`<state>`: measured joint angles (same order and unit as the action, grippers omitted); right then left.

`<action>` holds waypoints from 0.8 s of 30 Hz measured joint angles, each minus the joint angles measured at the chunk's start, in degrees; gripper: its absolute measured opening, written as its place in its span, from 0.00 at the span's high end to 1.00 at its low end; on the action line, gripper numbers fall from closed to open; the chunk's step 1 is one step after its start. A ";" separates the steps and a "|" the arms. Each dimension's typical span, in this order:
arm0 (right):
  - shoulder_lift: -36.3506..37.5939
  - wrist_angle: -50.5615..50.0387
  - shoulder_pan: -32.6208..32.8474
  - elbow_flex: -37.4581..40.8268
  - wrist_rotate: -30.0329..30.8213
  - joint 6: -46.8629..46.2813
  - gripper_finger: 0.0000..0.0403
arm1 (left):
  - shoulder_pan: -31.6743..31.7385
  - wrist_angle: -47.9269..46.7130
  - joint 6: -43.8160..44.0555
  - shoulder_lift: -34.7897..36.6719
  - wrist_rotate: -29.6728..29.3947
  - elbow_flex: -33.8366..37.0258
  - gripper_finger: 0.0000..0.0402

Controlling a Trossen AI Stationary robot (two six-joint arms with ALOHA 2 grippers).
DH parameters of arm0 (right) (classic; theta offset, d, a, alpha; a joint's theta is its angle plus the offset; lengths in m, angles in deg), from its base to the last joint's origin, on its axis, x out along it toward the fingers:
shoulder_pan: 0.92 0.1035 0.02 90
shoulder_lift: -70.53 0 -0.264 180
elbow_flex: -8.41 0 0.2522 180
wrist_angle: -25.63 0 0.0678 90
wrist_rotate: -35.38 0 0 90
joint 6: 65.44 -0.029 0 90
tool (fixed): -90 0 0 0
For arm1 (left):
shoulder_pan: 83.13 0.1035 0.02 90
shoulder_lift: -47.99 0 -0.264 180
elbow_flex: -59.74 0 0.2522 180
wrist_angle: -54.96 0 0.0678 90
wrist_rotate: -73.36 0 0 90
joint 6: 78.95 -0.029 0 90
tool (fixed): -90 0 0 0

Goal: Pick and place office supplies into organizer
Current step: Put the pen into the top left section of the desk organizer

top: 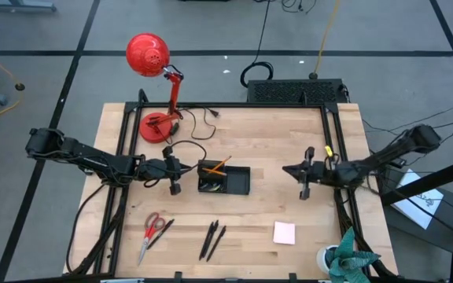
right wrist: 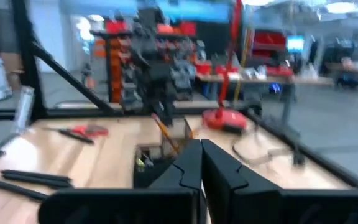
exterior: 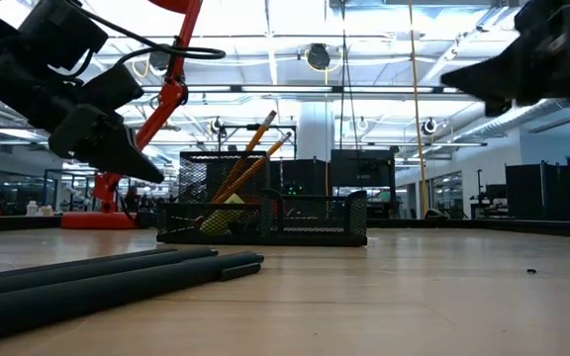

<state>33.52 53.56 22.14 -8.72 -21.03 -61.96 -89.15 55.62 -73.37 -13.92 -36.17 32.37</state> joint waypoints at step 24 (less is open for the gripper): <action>20.18 -18.99 -22.65 0.11 -27.00 -2.73 1.00 | 0.00 7.49 -0.88 0.00 -0.02 0.00 0.90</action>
<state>53.69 34.57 -0.51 -8.62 -48.03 -64.69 -89.15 63.10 -74.24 -13.92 -36.18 32.37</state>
